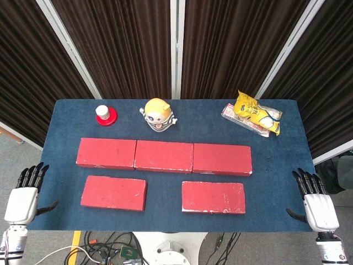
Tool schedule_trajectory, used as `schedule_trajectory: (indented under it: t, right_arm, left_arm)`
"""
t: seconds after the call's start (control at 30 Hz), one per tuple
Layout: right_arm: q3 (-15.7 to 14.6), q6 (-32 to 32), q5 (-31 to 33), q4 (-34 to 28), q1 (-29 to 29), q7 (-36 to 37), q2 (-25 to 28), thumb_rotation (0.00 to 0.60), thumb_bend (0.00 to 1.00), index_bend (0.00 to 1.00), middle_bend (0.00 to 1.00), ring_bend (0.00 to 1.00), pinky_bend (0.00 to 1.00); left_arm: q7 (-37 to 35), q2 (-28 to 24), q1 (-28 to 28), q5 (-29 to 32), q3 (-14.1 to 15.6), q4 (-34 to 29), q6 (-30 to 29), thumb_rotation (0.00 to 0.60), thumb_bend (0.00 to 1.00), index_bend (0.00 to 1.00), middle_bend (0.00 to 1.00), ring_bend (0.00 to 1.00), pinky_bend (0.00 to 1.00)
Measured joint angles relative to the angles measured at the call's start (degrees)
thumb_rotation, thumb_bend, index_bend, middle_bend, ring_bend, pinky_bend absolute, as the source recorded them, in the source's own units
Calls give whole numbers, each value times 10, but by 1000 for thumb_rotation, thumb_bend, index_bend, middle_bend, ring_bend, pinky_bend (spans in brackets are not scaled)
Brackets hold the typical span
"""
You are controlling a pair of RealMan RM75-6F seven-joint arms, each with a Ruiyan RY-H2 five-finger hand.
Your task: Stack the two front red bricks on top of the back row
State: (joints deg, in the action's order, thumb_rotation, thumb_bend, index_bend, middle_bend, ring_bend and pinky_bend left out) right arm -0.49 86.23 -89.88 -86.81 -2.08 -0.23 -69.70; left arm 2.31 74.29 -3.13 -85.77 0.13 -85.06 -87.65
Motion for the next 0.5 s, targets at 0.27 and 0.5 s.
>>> schedule_trajectory:
  t: [0.27, 0.5]
  right_arm:
    - [4, 0, -1, -29, -1, 10, 20, 600, 0, 0, 0, 0, 0]
    - [16, -1, -2, -52, -11, 11, 32, 600, 0, 0, 0, 0, 0]
  left_arm:
    - [-15, -23, -7, -15, 15, -37, 27, 600, 62, 18, 0, 0, 0]
    - [-25, -56, -35, -48, 41, -113, 90, 600, 53, 12, 0, 0, 0]
